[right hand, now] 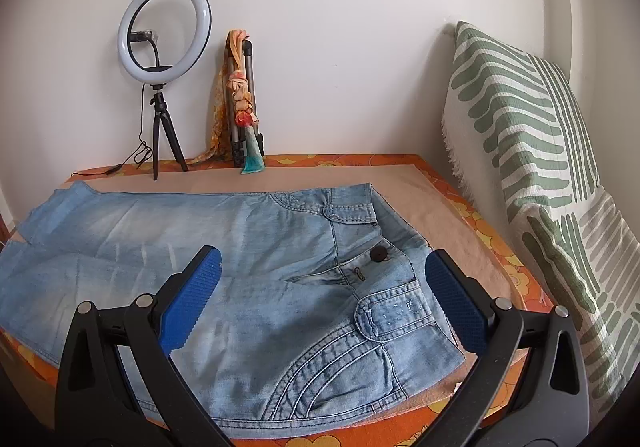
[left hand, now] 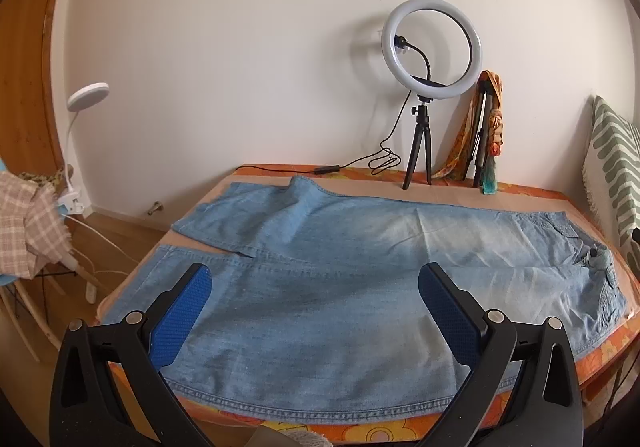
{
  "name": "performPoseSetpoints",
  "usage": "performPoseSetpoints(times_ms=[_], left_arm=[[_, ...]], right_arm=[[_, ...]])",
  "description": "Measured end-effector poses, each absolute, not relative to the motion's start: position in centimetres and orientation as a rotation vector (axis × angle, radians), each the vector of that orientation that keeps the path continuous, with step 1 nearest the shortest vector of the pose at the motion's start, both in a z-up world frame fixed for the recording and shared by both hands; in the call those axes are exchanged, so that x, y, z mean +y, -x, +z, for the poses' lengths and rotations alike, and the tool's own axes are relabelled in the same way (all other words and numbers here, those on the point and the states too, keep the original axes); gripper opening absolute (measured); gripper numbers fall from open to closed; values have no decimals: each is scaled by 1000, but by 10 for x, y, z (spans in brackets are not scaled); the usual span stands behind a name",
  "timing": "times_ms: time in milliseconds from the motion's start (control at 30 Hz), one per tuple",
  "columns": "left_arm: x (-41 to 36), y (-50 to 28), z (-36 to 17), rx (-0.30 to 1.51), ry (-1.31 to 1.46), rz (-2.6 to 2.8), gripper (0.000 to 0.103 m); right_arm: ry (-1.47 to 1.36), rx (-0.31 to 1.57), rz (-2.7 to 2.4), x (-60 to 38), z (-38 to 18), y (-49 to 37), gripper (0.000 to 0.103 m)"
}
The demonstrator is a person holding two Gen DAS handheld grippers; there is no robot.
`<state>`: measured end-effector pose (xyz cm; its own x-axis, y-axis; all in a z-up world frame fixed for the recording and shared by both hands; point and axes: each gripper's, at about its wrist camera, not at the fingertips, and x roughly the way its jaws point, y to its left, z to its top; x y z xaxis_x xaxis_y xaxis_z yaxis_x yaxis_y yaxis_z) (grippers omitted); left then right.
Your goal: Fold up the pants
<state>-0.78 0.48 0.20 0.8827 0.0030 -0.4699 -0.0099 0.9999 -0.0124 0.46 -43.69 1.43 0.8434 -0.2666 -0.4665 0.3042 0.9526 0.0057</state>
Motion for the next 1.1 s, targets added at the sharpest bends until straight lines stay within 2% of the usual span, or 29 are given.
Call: performPoseSetpoints(times_ms=[1100], left_arm=[[6,18,7,468,11,14,103]], right_arm=[[-68,472,-296,-427,24,-1,103]])
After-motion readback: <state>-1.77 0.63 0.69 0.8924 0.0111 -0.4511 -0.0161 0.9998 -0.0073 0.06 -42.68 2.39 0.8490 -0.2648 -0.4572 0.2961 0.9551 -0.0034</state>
